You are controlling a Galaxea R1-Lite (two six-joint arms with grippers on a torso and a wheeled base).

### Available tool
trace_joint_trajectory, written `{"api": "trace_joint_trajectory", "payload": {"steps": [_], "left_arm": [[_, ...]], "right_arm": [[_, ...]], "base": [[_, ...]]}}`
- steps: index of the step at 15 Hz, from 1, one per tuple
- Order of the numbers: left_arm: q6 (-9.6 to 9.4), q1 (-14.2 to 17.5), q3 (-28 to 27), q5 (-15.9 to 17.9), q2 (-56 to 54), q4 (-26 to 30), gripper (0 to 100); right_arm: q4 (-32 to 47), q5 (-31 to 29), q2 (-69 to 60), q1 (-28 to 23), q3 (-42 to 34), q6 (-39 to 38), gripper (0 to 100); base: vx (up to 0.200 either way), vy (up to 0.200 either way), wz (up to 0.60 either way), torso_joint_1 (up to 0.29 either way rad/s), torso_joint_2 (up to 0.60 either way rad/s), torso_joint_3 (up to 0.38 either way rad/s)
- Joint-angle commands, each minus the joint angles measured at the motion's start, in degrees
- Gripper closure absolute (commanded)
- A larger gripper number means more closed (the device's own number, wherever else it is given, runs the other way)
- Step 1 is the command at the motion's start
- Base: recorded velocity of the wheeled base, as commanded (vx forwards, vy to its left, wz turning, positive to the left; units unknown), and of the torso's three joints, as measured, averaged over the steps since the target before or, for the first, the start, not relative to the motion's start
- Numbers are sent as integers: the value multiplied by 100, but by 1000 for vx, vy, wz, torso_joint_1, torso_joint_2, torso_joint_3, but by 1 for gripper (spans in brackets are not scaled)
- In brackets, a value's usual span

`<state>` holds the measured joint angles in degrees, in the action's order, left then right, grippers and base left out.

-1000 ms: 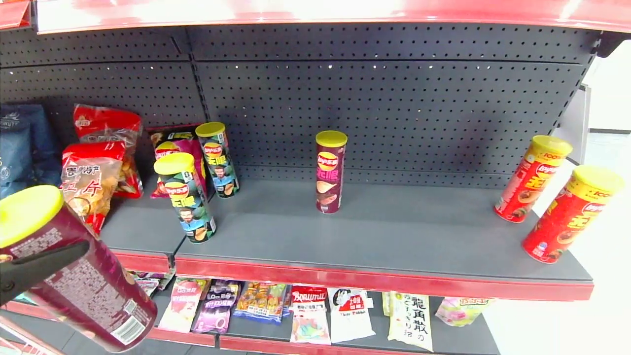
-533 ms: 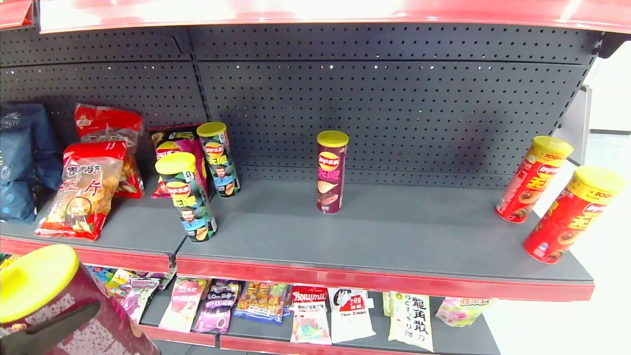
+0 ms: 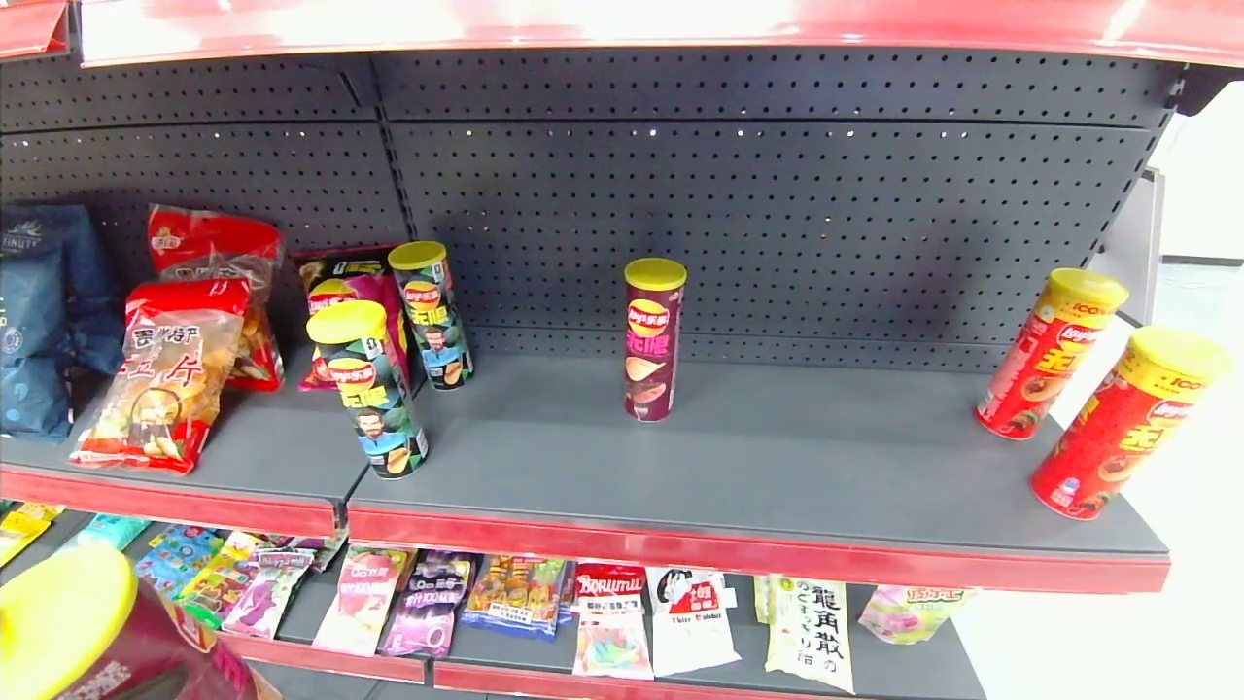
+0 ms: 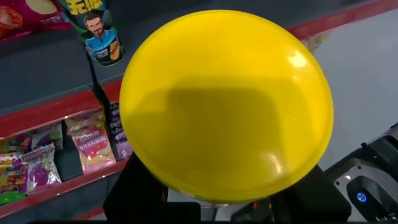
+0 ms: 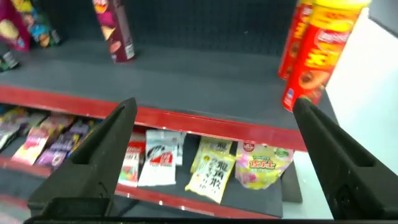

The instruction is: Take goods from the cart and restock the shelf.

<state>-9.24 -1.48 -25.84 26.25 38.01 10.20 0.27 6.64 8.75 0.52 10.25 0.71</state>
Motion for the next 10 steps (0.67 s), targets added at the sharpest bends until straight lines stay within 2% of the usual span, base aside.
{"api": "trace_joint_trajectory", "payload": {"steps": [1,2,3,4,5,6,7,8,9,10], "left_arm": [[-8,16,18,-85,-74,-1,100],[-8,16,-8,-665,-110,-1,100],[-8,16,-8,-744,-110,-1,100],[-8,-2,0,-823,-171,-10,100],[-16,-2,0,-814,-259,8,100],[-69,-11,0,-805,-303,26,100],[-78,-11,0,-805,-303,26,100],[-219,-11,0,-805,-277,34,100],[-262,-2,0,-814,-268,34,100],[-394,-2,-8,-832,-277,34,100]], "right_arm": [[-203,215,3203,264,1198,386,0],[-1108,215,4486,554,1242,237,0],[-1240,215,4662,607,1216,237,0],[-2154,206,5699,1160,935,237,0],[-2681,206,6402,1442,917,193,0],[-3279,206,7132,1547,961,202,0],[-3384,206,7228,1547,961,219,0],[-4202,179,8116,1618,1216,246,0],[-4571,171,8608,1741,1506,193,0],[-4588,179,8916,1802,1761,202,0]], "base": [[0,0,0,0,0,0],[0,0,0,0,0,0],[0,0,0,0,0,0],[0,0,0,0,0,0],[0,0,0,0,0,0],[0,0,0,0,0,0],[0,0,0,0,0,0],[0,0,0,0,0,0],[0,0,0,0,0,0],[0,0,0,0,0,0]]}}
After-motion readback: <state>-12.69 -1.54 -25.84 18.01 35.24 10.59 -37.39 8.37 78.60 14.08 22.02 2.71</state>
